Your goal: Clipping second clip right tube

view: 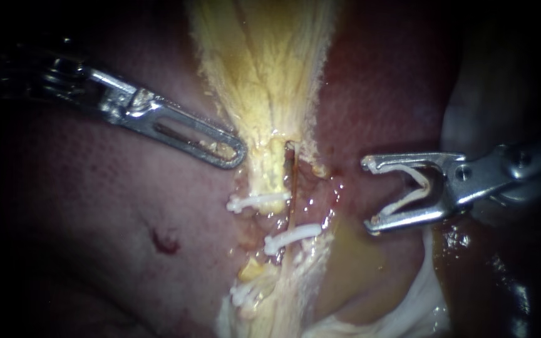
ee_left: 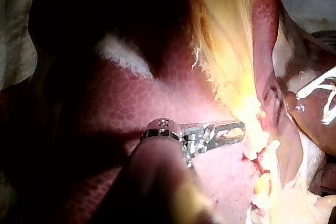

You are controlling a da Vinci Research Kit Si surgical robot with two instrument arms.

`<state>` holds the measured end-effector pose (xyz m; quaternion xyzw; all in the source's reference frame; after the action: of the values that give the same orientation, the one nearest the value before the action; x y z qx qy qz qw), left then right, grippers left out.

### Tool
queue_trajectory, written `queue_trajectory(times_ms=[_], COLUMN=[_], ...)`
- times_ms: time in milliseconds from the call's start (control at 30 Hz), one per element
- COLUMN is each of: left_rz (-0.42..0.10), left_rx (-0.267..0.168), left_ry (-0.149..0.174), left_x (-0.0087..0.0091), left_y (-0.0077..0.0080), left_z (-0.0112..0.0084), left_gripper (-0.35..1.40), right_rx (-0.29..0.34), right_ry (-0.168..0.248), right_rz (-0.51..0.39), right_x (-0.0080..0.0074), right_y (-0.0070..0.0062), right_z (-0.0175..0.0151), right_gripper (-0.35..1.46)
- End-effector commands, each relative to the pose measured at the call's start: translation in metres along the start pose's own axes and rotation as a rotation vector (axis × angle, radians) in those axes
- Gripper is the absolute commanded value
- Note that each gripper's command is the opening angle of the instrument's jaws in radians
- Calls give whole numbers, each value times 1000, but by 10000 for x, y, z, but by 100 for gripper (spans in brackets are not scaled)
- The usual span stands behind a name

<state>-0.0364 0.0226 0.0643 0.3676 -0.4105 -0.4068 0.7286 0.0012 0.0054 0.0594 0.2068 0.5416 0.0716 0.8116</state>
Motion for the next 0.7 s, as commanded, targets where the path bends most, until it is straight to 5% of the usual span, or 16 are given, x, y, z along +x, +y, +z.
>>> queue_trajectory(times_ms=[33, 433, 700], left_rz=[0, -31, -32], left_rx=[2, -18, -21], left_ry=[1, -24, -26], left_x=[-1, -32, -30], left_y=[-1, -20, -22], left_z=[-3, -80, -83], left_gripper=[-35, -35, -35], right_rx=[-1, -1, -1], right_ry=[0, 0, 0], right_rz=[0, 1, 0], right_x=[-1, -1, 0], right_y=[0, 1, 1], right_z=[0, 0, 6], right_gripper=[50, 50, 50])
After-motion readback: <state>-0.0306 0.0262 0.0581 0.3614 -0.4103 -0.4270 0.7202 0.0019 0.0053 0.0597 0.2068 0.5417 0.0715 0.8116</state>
